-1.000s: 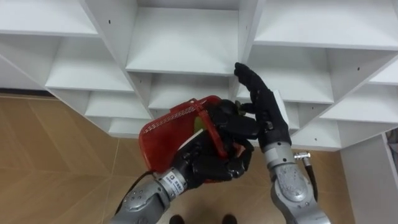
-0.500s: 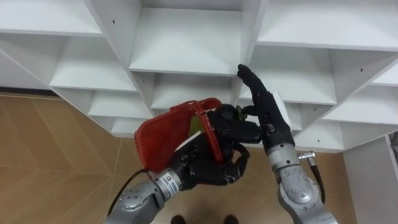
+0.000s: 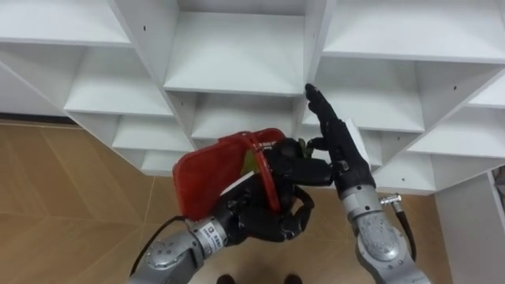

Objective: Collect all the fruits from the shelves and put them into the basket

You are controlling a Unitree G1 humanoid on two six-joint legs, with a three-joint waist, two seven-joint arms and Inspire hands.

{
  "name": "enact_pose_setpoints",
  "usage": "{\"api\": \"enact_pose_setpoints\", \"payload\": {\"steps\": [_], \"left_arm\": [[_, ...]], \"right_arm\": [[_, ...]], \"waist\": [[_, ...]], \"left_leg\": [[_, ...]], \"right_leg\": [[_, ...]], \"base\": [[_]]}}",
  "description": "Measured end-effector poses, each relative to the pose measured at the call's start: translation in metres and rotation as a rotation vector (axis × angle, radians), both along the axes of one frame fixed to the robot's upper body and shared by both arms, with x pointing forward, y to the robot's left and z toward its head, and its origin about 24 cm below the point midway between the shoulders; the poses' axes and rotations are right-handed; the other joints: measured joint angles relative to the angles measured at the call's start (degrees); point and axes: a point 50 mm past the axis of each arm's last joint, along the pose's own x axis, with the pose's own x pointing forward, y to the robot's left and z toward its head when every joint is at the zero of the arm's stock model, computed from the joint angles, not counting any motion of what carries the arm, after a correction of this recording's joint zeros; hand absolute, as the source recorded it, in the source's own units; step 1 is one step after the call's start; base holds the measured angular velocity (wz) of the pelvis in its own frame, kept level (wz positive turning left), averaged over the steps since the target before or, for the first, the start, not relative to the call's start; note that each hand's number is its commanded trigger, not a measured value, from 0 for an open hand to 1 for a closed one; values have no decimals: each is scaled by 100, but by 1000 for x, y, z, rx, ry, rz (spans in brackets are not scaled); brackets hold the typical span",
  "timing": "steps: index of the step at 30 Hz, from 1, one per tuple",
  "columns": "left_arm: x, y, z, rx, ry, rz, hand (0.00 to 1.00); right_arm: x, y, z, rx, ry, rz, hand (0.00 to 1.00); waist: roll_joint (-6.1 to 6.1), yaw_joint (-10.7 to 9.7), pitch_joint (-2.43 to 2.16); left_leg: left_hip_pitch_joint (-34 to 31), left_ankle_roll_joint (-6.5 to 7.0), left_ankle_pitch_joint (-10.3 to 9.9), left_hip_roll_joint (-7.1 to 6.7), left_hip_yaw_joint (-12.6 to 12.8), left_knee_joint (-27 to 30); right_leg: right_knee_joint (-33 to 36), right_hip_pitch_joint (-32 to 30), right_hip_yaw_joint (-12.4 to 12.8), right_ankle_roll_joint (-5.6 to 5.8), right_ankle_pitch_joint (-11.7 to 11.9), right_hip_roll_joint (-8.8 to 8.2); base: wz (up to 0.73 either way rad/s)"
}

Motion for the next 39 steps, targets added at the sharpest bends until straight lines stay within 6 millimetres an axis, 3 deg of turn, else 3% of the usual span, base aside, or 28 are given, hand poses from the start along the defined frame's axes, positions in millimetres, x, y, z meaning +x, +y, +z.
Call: {"api": "enact_pose_setpoints", "payload": {"steps": [15, 19, 32, 39], "left_arm": [[-3, 0, -5, -24, 65, -5, 100], [-3, -4, -2, -97, 77, 0, 100], [0, -4, 0, -101, 66, -1, 100], [-6, 13, -6, -41, 83, 9, 100]], "right_arm": [[-2, 9, 2, 74, 44, 55, 0], [-1, 8, 4, 129, 49, 45, 0], [-1, 3, 2, 150, 62, 32, 0], [-8, -8, -8, 56, 91, 35, 0]], "waist": [[0, -116, 0], [2, -126, 0], [0, -112, 0], [16, -118, 7]], "left_leg": [[-169, 8, -10, -20, -51, 85], [-169, 9, -11, -18, -53, 86], [-43, 3, -12, -3, -17, 20], [255, -10, -20, -18, -16, -116]], "right_leg": [[113, -148, -15, 13, -60, -26], [112, -149, -14, 12, -59, -24], [12, -20, 1, 3, -45, -3], [-124, 279, -8, 16, -41, 8]], "base": [[1], [0], [-1], [0]]}}
